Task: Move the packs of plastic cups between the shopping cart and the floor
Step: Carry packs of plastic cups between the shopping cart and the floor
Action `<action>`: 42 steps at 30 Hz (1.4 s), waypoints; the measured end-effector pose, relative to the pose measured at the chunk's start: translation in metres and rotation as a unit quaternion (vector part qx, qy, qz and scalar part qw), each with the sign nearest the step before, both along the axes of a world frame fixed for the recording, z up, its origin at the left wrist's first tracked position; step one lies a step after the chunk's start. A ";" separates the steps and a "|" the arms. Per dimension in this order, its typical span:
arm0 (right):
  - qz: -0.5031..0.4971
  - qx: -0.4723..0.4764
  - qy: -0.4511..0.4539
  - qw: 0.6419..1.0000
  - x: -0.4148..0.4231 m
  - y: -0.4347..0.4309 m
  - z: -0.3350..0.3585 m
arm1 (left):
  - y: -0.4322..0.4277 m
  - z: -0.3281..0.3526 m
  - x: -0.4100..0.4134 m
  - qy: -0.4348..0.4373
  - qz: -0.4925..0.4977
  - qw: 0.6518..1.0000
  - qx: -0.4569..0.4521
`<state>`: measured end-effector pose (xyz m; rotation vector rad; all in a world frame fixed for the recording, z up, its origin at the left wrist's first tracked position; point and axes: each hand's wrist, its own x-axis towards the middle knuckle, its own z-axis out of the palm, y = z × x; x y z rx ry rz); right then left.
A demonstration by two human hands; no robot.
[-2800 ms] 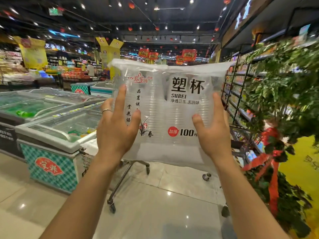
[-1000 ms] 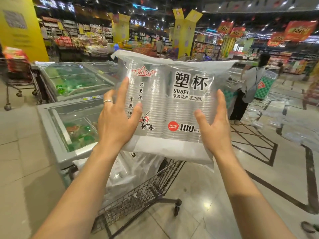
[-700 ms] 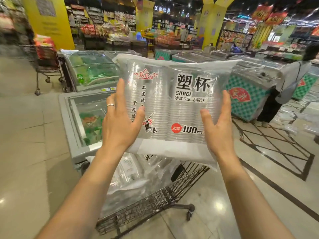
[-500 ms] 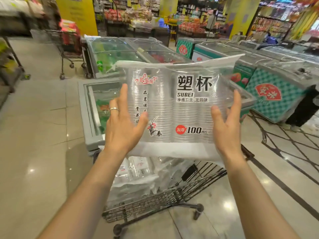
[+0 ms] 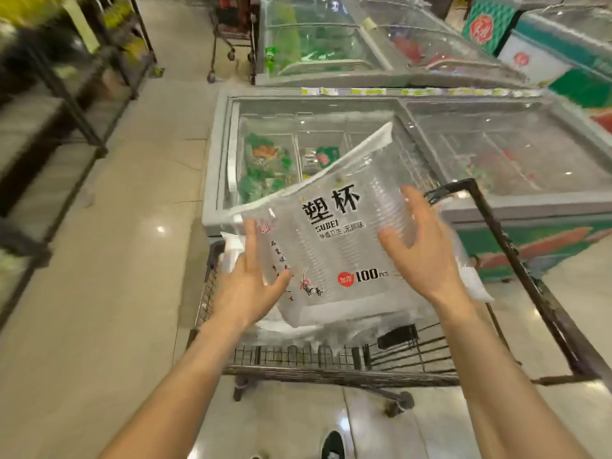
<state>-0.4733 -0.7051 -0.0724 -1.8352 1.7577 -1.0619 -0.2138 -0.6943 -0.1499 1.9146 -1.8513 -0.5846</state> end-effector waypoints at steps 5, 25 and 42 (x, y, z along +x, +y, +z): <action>0.064 0.030 0.022 0.997 -0.015 -0.023 -0.036 | 0.010 -0.063 -0.020 0.039 -0.001 0.997 0.073; 0.171 0.016 0.142 0.975 0.024 0.001 -0.197 | -0.050 -0.179 0.050 -0.222 -0.078 0.965 0.118; 0.280 0.303 0.119 0.903 0.049 0.019 -0.335 | -0.101 -0.235 0.053 -0.321 -0.178 0.914 0.172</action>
